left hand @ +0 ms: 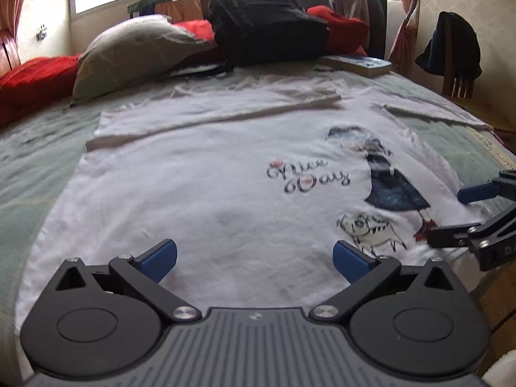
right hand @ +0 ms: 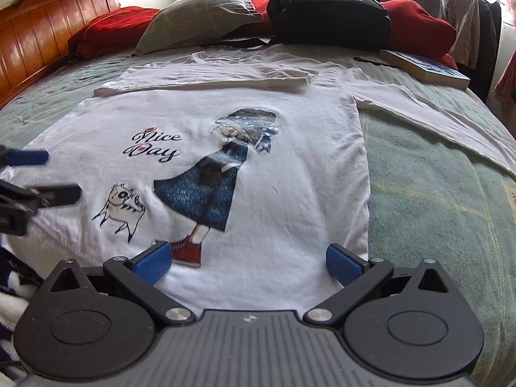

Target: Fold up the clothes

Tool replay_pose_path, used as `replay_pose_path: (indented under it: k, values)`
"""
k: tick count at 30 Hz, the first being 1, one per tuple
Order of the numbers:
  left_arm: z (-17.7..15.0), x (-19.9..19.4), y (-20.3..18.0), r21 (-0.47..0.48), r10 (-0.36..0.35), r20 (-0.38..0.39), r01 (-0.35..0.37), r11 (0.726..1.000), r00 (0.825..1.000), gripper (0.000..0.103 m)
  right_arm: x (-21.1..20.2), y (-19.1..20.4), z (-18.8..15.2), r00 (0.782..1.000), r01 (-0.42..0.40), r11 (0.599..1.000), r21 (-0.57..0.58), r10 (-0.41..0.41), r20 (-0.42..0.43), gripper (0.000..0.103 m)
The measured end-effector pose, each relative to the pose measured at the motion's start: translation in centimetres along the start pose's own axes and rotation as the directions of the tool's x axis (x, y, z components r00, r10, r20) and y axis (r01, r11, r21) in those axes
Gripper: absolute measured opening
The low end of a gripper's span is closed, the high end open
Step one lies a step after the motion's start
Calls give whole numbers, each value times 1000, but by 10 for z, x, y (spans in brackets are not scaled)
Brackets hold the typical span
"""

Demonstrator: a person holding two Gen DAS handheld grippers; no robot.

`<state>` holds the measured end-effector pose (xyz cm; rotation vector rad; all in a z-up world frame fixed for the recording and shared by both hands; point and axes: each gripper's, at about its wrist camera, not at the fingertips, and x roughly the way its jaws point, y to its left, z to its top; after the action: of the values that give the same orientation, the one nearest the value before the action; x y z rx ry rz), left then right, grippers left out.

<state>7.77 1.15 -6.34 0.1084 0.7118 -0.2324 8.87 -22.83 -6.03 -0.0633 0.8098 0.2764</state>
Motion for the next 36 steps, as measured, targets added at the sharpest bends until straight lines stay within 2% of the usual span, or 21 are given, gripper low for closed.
replay_pose_path:
  k: [3, 9, 11, 19, 22, 27, 32, 36]
  values:
    - [-9, -4, -5, -8, 9, 17, -9, 1000, 1000, 102, -6, -5, -6, 1000, -19, 1000, -18, 19, 12, 103]
    - [-7, -11, -10, 1, 8, 45, -8, 1000, 999, 102, -12, -6, 1, 994, -47, 999, -28, 49, 95, 103]
    - [-10, -6, -11, -3, 19, 20, -19, 1000, 1000, 102, -11, -6, -4, 994, -50, 998, -37, 53, 93, 103]
    - [-12, -14, -15, -9, 43, 20, -43, 999, 999, 102, -13, -10, -19, 995, -68, 996, -52, 72, 76, 103]
    - [-11, -18, -18, -2, 35, 33, -35, 999, 999, 102, -20, -12, -11, 992, -81, 997, -13, 81, 93, 103]
    - [-7, -29, -24, 23, 27, 62, -28, 999, 998, 102, -15, 2, 11, 988, -61, 995, -74, 71, 140, 103]
    - [-6, -34, -25, 27, 41, 70, -43, 999, 997, 102, 2, 9, 8, 992, -75, 993, -92, 84, 93, 103]
    - [-6, -36, -26, 23, 39, 71, -41, 999, 997, 102, 0, 4, -12, 992, -85, 991, -107, 94, 86, 103]
